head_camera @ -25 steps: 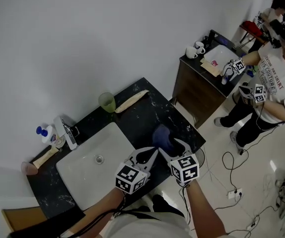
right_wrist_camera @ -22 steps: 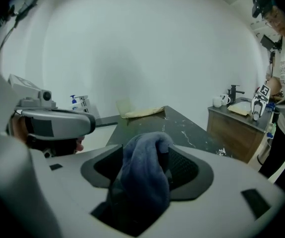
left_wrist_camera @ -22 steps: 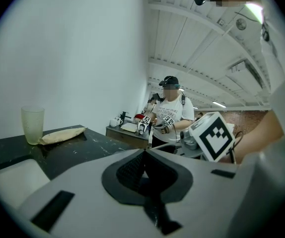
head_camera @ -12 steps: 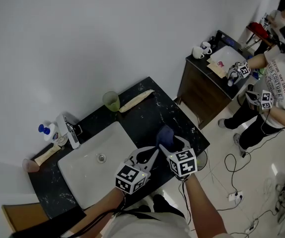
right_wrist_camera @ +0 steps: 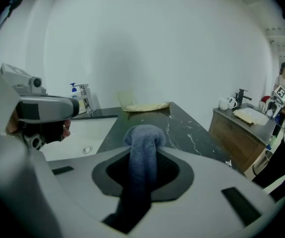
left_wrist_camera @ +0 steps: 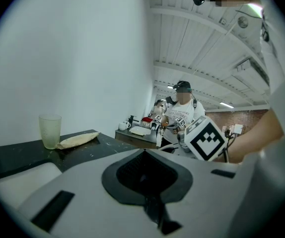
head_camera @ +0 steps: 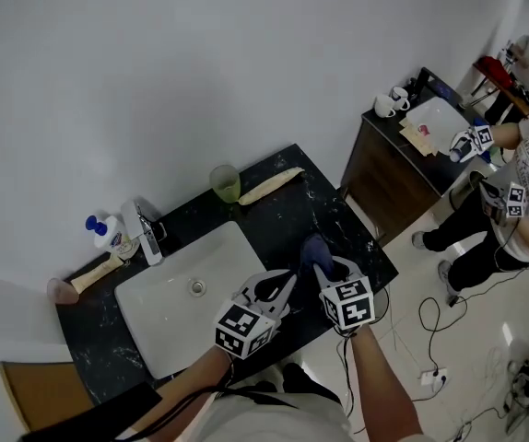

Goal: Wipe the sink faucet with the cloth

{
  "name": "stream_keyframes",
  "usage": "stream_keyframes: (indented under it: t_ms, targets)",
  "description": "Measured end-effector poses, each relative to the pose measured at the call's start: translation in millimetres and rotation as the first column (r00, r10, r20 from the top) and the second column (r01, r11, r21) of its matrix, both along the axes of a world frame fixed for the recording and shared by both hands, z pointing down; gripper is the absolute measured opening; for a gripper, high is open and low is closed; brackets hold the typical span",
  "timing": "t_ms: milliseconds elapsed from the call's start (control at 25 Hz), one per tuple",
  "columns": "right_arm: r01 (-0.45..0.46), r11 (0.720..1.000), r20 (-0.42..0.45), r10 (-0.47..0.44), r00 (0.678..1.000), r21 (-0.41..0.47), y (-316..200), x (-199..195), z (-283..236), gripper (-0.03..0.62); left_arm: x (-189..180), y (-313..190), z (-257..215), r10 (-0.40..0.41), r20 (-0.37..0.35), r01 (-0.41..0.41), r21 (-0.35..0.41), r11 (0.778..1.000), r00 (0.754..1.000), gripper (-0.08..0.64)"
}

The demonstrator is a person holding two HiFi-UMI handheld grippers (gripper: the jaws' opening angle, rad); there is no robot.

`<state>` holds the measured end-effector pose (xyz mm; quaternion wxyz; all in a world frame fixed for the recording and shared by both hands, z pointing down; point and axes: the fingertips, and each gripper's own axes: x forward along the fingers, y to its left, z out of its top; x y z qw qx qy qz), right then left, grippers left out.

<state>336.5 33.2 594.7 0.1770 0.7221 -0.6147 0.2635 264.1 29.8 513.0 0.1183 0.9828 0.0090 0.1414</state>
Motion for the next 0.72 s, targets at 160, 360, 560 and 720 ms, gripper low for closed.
stream_keyframes:
  t_ms: [160, 360, 560, 720]
  targets:
    - [0.042, 0.998, -0.011, -0.041, 0.999, 0.055, -12.8, -16.8, -21.9, 0.084, -20.8, -12.3, -9.1, -0.061, -0.013, 0.061, 0.012, 0.998, 0.998, 0.002]
    - [0.151, 0.976, -0.035, -0.147, 0.989, 0.155, -48.1, -62.8, -56.0, 0.084, -68.4, -40.8, -22.1, -0.176, -0.039, 0.177, 0.037, 0.983, 0.984, 0.002]
    - [0.28, 0.93, -0.051, -0.276, 0.96, 0.238, -84.4, -123.0, -88.8, 0.084, -131.6, -75.2, -35.2, -0.32, -0.055, 0.323, 0.071, 0.944, 0.946, 0.002]
    - [0.397, 0.866, -0.064, -0.398, 0.915, 0.303, -112.3, -179.8, -114.0, 0.084, -190.1, -100.5, -46.0, -0.45, -0.072, 0.455, 0.089, 0.886, 0.89, 0.002]
